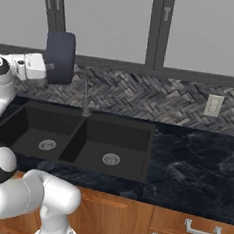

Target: Dump the tomato from the pot into the sink. Then turn on the water and wash the tomato. Then turn off the water and put the tomato back in the pot.

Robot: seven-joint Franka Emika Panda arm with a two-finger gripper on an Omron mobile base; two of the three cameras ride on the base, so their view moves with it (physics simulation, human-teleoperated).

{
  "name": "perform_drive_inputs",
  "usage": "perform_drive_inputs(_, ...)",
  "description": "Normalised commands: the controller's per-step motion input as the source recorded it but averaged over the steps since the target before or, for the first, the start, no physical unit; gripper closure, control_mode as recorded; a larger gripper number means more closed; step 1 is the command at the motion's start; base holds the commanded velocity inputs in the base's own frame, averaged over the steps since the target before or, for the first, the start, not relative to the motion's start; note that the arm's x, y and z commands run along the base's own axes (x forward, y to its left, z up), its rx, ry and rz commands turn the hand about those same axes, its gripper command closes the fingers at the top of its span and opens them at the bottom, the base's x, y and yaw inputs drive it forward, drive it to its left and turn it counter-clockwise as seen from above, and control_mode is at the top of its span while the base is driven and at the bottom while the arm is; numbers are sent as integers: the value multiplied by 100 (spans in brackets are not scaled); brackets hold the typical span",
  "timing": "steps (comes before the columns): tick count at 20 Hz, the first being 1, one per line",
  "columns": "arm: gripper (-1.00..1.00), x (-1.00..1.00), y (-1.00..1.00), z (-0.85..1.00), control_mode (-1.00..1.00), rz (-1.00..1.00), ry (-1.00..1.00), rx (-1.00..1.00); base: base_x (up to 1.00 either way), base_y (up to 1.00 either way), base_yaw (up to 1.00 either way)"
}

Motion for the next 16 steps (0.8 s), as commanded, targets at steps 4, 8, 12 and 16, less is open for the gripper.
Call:
perform_drive_inputs(4,100,33,44,24,-100,0,-7,-22,0,0,0)
perform_drive_inputs(8,100,38,42,7,-100,0,-8,-26,0,0,0)
perform_drive_inputs(12,100,43,38,0,-100,0,-4,-27,0,0,0)
perform_drive_inputs(16,100,41,30,0,-100,0,-4,-24,0,0,0)
